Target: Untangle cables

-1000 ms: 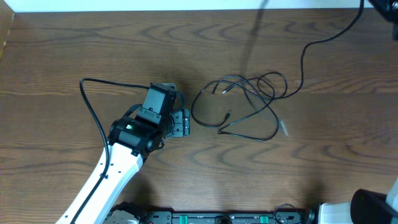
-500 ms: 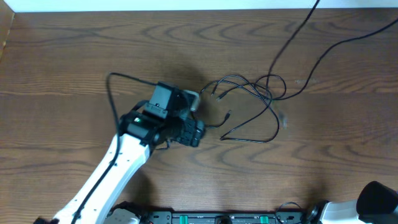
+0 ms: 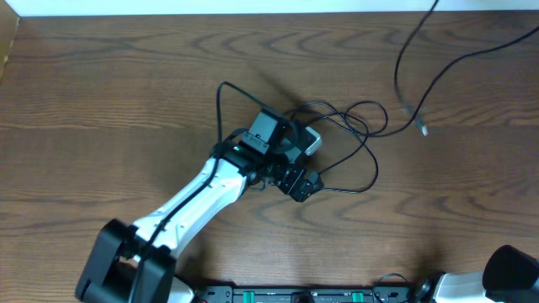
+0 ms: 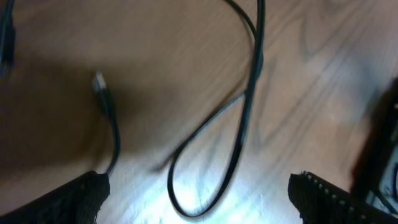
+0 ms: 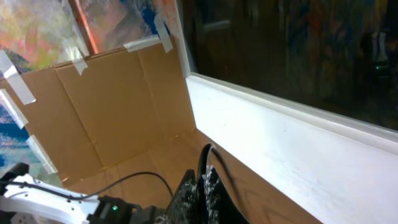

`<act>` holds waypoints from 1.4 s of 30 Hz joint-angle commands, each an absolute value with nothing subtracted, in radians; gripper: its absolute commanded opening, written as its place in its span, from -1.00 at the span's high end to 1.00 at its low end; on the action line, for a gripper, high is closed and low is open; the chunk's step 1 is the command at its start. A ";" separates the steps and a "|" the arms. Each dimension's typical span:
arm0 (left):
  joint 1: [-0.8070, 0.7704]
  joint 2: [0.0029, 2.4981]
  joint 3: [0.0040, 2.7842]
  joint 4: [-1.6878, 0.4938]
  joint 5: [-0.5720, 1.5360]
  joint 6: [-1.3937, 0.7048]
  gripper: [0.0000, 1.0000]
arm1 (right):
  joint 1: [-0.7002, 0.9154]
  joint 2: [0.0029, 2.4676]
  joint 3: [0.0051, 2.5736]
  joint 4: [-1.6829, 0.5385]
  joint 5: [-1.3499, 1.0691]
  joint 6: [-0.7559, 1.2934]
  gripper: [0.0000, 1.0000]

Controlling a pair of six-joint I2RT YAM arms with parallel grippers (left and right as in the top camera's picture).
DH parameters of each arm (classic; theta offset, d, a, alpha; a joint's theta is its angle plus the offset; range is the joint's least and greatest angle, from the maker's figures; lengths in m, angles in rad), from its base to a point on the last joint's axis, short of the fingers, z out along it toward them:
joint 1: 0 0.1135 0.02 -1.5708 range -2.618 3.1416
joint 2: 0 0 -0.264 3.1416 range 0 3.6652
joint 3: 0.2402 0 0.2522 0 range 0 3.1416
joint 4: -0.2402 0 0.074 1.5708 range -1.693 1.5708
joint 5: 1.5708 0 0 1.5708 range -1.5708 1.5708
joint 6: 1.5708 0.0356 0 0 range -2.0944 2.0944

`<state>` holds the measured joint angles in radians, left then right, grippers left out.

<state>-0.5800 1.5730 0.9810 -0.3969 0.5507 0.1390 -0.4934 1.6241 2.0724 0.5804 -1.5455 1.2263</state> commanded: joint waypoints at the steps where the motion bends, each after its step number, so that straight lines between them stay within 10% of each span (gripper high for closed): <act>1: -0.589 1.616 0.971 -0.318 0.521 0.155 -0.94 | -0.489 1.617 2.077 0.574 -1.559 1.218 0.98; 6: -0.589 1.673 0.971 -0.219 0.508 0.148 -0.76 | -0.485 1.617 2.074 0.552 -1.559 1.217 0.98; 14: -0.588 1.708 0.971 -0.240 0.508 0.147 0.85 | -0.450 1.617 2.058 0.552 -1.559 1.214 0.98; 42: -0.212 0.307 1.117 -0.468 0.215 0.098 0.85 | -0.450 1.617 1.843 0.558 -1.560 1.169 0.97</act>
